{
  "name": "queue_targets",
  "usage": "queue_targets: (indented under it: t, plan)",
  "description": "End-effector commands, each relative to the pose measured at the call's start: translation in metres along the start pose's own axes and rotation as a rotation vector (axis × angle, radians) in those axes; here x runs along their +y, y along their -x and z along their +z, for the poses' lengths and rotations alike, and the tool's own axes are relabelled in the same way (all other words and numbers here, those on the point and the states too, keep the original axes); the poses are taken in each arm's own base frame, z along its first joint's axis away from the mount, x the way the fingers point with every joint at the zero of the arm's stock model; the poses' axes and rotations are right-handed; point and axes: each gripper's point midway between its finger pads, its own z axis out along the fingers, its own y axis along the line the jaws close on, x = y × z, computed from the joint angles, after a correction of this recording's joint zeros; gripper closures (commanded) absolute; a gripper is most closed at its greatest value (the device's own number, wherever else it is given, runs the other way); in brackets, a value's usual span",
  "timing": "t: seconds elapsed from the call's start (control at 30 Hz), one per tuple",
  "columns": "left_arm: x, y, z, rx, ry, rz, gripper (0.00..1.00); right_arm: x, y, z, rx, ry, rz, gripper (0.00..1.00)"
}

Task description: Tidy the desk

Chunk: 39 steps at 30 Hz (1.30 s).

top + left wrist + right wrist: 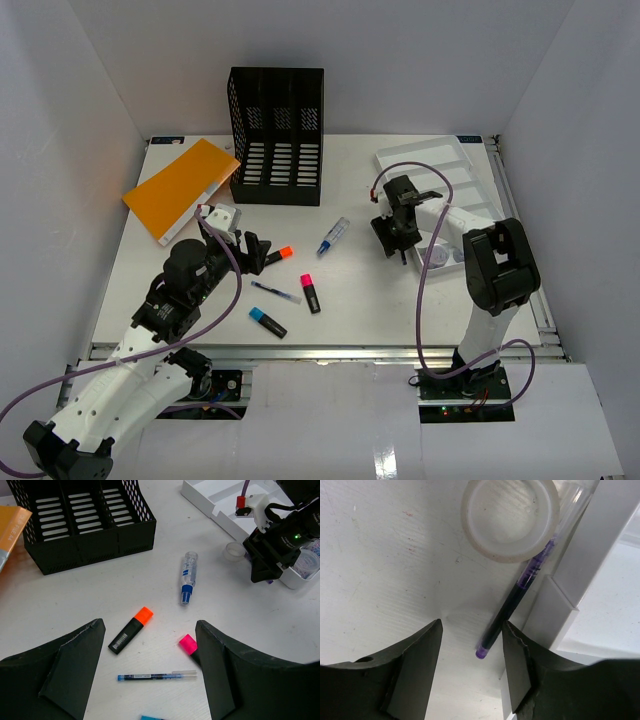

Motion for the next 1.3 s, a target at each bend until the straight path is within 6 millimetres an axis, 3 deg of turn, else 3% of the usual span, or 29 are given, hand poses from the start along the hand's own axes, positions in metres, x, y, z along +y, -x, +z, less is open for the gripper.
queue_targets:
  t: [0.0,0.43,0.93,1.27]
  plan:
    - [0.001,-0.001,0.001,-0.008,0.0,0.004,0.16,-0.006,-0.002,-0.014,-0.013,-0.013,0.029,0.43]
    - [0.0,-0.001,0.001,-0.007,-0.002,0.003,0.16,-0.012,-0.002,-0.026,-0.057,-0.045,0.028,0.45]
    - [0.0,-0.001,0.001,-0.007,-0.002,0.005,0.16,-0.013,-0.006,0.0,0.009,-0.053,0.049,0.47]
    - [0.001,0.0,0.001,-0.009,-0.001,0.005,0.16,-0.002,-0.013,0.01,0.039,0.013,0.05,0.59]
